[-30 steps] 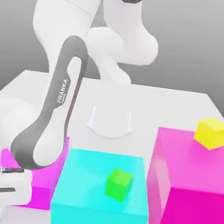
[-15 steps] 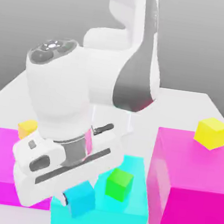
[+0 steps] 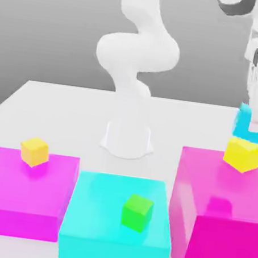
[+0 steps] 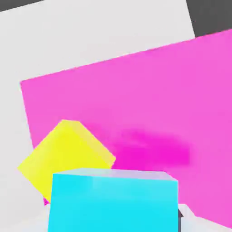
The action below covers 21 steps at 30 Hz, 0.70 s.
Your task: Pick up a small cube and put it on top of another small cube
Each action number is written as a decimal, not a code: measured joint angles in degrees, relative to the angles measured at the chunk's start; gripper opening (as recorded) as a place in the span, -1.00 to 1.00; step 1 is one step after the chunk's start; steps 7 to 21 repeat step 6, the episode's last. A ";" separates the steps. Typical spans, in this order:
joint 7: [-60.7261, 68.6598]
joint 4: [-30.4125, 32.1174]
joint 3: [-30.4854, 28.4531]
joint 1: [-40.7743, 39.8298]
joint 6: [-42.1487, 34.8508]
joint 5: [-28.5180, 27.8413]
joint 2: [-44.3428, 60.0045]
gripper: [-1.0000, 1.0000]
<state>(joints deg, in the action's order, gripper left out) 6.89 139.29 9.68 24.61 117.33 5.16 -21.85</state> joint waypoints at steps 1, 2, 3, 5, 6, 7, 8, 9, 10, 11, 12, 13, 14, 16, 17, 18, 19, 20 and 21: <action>-0.10 1.28 0.49 0.19 1.65 -0.21 0.24 -1.00; -0.17 2.67 0.81 0.29 3.73 -0.32 0.86 -1.00; -0.23 4.12 1.09 0.31 6.02 -0.37 1.67 -1.00; -0.26 5.17 1.26 0.32 7.69 -0.39 2.29 1.00; -0.26 5.17 1.26 0.32 7.69 -0.39 2.29 1.00; -0.26 5.17 1.26 0.32 7.69 -0.39 2.29 1.00; -0.26 5.17 1.26 0.32 7.69 -0.39 2.29 1.00; -0.26 5.17 1.26 0.32 7.69 -0.39 2.29 1.00; -0.26 5.17 1.26 0.32 7.69 -0.39 2.29 1.00; -0.26 5.17 1.26 0.32 7.69 -0.39 2.29 1.00; -0.26 5.17 1.26 0.32 7.69 -0.39 2.29 1.00; -0.26 5.17 1.26 0.32 7.69 -0.39 2.29 1.00; -0.26 5.17 1.26 0.32 7.69 -0.39 2.29 1.00; -0.26 5.17 1.26 0.32 7.69 -0.39 2.29 1.00; -0.26 5.17 1.26 0.32 7.69 -0.39 2.29 1.00; -0.26 5.17 1.26 0.32 7.69 -0.39 2.29 1.00; -0.26 5.17 1.26 0.32 7.69 -0.39 2.29 1.00; -0.26 5.17 1.26 0.32 7.69 -0.39 2.29 1.00; -0.26 5.17 1.26 0.32 7.69 -0.39 2.29 1.00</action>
